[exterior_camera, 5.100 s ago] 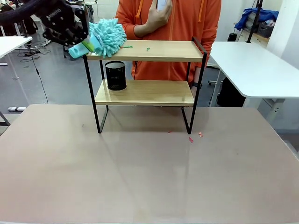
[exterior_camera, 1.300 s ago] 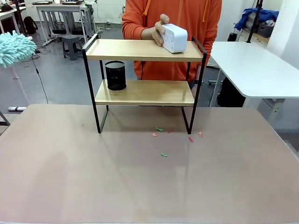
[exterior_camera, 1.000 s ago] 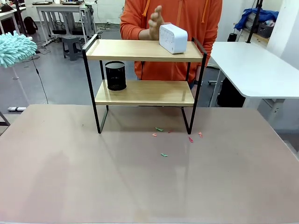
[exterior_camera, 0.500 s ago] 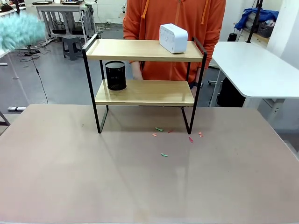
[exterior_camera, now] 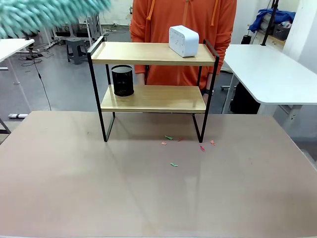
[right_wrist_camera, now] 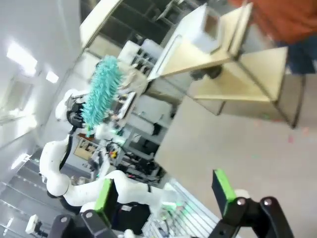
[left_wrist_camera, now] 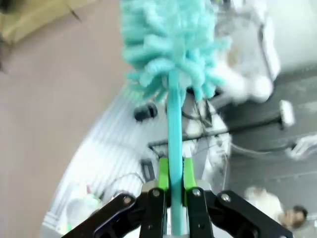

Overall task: Clean the shelf.
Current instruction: Hand the Duster back to the human.

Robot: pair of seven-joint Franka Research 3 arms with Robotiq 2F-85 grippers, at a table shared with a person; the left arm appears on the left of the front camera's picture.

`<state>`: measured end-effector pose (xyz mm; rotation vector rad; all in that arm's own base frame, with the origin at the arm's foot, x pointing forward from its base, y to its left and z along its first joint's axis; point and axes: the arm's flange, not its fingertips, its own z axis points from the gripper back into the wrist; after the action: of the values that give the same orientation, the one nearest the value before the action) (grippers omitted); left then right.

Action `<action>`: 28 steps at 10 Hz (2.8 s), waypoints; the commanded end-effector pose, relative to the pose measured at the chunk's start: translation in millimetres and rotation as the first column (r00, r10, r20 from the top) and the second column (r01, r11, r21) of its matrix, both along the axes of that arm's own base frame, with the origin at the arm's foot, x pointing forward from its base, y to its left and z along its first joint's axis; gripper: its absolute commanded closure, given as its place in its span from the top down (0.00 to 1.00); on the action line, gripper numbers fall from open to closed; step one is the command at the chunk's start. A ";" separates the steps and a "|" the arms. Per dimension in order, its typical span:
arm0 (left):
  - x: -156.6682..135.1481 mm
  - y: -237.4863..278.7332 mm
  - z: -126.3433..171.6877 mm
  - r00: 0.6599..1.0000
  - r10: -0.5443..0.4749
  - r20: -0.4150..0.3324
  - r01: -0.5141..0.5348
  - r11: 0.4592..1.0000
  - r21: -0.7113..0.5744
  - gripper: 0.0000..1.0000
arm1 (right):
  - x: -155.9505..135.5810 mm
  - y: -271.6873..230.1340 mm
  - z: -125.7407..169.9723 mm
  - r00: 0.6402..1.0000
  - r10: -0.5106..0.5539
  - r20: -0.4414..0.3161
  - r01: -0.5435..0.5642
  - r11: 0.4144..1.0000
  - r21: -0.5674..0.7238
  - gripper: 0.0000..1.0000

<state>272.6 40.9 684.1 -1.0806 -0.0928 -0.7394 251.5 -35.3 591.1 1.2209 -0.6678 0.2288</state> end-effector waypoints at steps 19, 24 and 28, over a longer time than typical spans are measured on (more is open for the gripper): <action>34.3 -183.8 -19.2 0.765 -0.635 -0.105 0.643 0.748 0.166 0.12 | 54.3 243.3 -0.9 0.635 0.699 -0.330 -0.760 0.641 -0.106 1.00; 52.3 -192.2 -30.1 0.777 -0.613 -0.142 0.629 0.766 0.134 0.12 | 28.5 253.4 -16.2 0.600 0.723 -0.341 -0.791 0.599 -0.121 1.00; 51.0 -192.9 -33.2 0.769 -0.619 -0.158 0.638 0.758 0.133 0.12 | 36.0 252.6 -18.1 0.630 0.718 -0.298 -0.770 0.628 -0.115 1.00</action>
<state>319.4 -160.1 640.9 -0.9691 0.4401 -1.2665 287.0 215.7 577.0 1.2019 0.1519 0.8290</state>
